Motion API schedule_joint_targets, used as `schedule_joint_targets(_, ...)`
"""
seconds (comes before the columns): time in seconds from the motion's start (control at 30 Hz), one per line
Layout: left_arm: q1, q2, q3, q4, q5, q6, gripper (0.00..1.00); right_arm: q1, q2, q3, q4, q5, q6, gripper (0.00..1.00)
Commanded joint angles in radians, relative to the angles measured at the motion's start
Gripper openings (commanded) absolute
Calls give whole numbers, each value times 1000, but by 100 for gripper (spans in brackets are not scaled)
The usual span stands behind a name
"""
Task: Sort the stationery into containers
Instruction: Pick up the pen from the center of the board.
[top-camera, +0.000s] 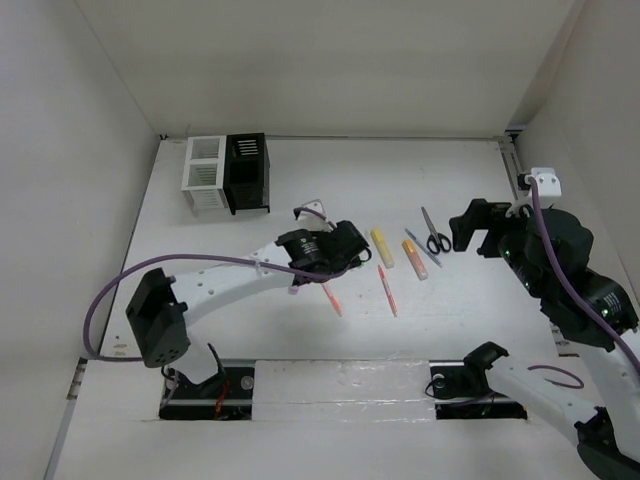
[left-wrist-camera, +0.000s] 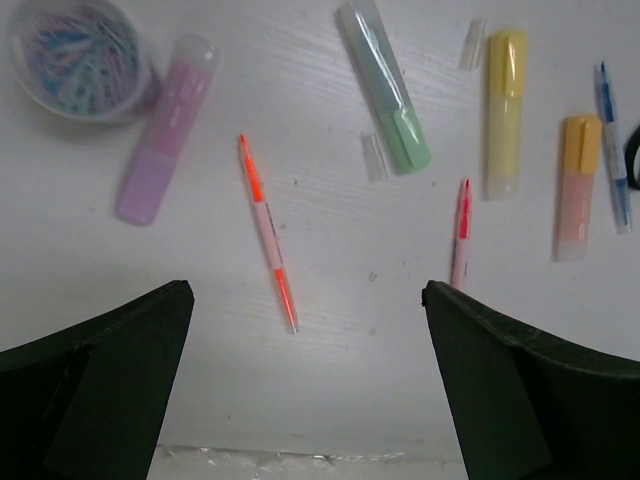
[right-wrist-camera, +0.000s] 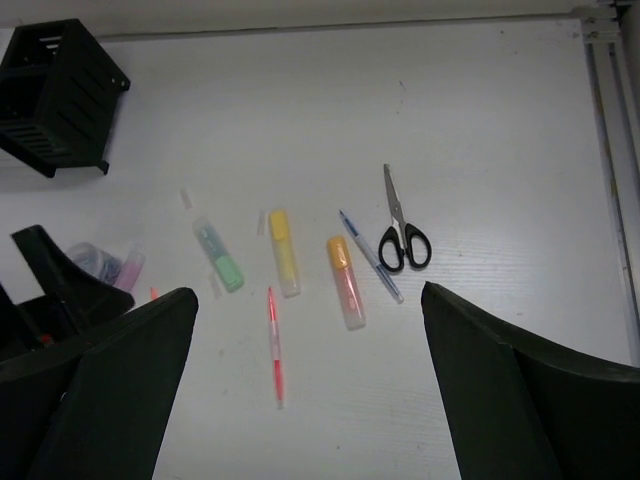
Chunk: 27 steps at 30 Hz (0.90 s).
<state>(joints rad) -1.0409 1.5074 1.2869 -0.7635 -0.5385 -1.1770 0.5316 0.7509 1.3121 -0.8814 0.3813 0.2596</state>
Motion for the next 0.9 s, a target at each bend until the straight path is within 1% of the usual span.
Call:
schedule_joint_targets(0.0, -18, 53, -12, 47, 80, -76, 99, 8, -10, -17, 70, -38, -2, 100)
schedule_joint_targets(0.1, -18, 62, -98, 127, 101, -98, 95, 8, -19, -36, 79, -59, -2, 100)
schedule_joint_targets(0.2, -18, 97, -135, 165, 127, -108, 93, 18, -19, -45, 90, -84, -2, 100)
schedule_joint_targets(0.33, -18, 181, -117, 153, 127, -131, 86, 18, -19, -56, 99, -119, -2, 100)
schedule_joint_targets(0.4, -18, 207, -116, 142, 136, -141, 79, 18, -19, -65, 108, -133, -2, 100)
schedule_joint_targets(0.43, -18, 217, -116, 142, 137, -150, 79, 18, -19, -65, 108, -133, -2, 100)
schedule_joint_targets(0.47, -18, 229, -126, 154, 147, -150, 73, 18, -19, -74, 108, -143, -2, 100)
schedule_joint_targets(0.53, -18, 229, -136, 164, 156, -159, 66, 18, -28, -83, 117, -144, -2, 100)
schedule_joint_targets(0.6, -18, 238, -136, 164, 156, -171, 63, 18, -28, -83, 117, -153, -2, 100)
schedule_joint_targets(0.7, -18, 249, -136, 164, 156, -194, 62, 18, -28, -83, 127, -153, -2, 100)
schedule_joint_targets(0.8, -18, 272, -136, 153, 167, -222, 56, 18, -28, -93, 127, -162, -2, 100)
schedule_joint_targets(0.87, -18, 283, -136, 142, 167, -233, 56, 18, -28, -93, 127, -162, -2, 100)
